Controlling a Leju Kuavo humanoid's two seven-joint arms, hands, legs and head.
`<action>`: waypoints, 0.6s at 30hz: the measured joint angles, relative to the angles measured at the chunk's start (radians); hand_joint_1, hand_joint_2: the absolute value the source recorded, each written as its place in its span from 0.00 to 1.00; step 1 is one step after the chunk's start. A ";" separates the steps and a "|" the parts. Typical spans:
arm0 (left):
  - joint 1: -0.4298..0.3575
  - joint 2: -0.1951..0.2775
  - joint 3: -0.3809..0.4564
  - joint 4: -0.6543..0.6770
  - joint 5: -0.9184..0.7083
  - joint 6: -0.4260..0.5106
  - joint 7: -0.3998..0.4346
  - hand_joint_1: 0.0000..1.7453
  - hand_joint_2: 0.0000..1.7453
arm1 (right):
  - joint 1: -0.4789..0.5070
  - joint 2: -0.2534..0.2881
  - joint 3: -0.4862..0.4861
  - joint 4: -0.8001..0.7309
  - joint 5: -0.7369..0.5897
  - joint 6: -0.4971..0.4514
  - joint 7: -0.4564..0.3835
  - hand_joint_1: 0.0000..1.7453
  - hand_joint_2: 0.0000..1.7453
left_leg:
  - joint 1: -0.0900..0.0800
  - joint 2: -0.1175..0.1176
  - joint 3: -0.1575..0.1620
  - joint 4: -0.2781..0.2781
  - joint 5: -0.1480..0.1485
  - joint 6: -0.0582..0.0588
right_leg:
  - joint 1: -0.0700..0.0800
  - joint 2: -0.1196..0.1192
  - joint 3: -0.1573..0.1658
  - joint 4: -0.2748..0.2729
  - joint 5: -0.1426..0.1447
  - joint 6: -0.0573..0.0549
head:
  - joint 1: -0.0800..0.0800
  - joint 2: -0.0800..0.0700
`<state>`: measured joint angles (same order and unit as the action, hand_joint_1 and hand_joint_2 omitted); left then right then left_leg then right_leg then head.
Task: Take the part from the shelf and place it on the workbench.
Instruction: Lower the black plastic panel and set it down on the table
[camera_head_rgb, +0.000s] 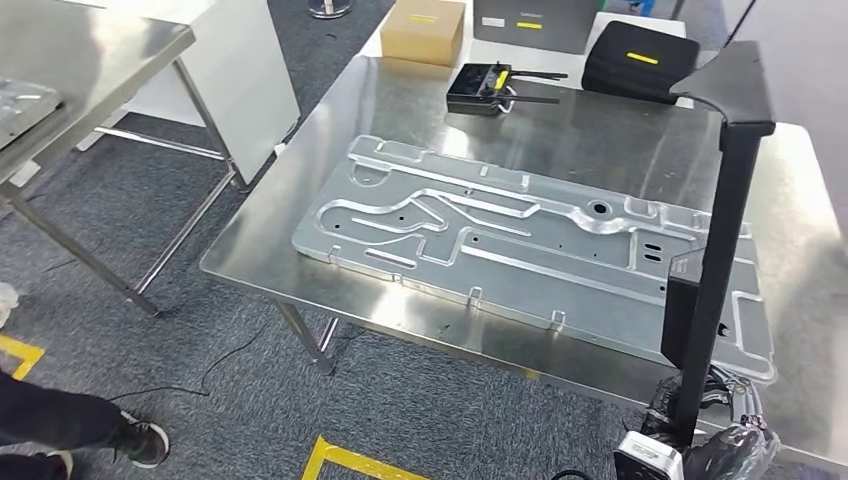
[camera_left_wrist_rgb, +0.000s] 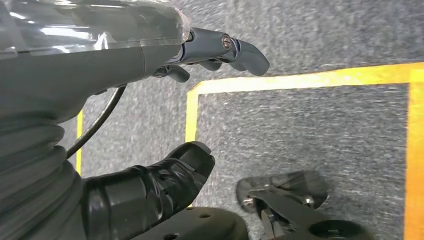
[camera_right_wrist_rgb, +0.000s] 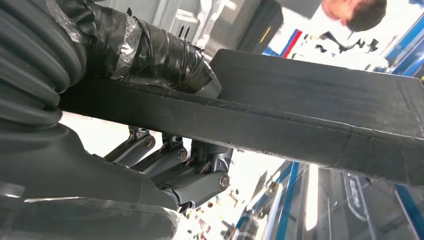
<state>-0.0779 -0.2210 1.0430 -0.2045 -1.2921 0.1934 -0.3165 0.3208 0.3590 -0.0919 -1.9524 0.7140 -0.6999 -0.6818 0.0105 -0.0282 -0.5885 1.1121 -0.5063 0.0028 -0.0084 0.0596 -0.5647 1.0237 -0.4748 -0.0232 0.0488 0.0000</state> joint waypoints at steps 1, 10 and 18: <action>0.000 0.000 0.000 0.000 0.000 0.000 0.000 0.00 1.00 | -0.001 0.000 0.000 0.000 0.000 0.000 0.000 1.00 1.00 | 0.000 -0.021 0.023 -0.056 0.022 0.005 | 0.000 0.009 -0.001 0.001 -0.001 0.004 | 0.000 0.000; -0.001 -0.002 0.000 0.000 0.000 -0.001 -0.004 0.00 1.00 | 0.000 0.000 0.000 -0.005 -0.002 0.000 -0.002 1.00 1.00 | 0.003 0.032 0.051 -0.123 0.039 0.040 | -0.002 -0.044 -0.113 0.210 -0.104 0.046 | 0.005 0.000; -0.005 -0.005 0.000 0.000 -0.001 -0.002 -0.004 0.00 1.00 | 0.005 0.000 0.000 -0.007 0.008 0.000 -0.010 1.00 1.00 | -0.006 0.096 0.065 -0.113 0.016 0.016 | 0.004 -0.100 -0.008 -0.002 0.003 0.029 | 0.005 0.000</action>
<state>-0.0827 -0.2261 1.0431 -0.2045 -1.2934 0.1911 -0.3204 0.3261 0.3585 -0.0923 -1.9597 0.7216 -0.7000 -0.6913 0.0043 0.0681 -0.5235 0.9991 -0.4904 0.0191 -0.0044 -0.0400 -0.5732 1.0218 -0.4714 0.0062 0.0537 0.0000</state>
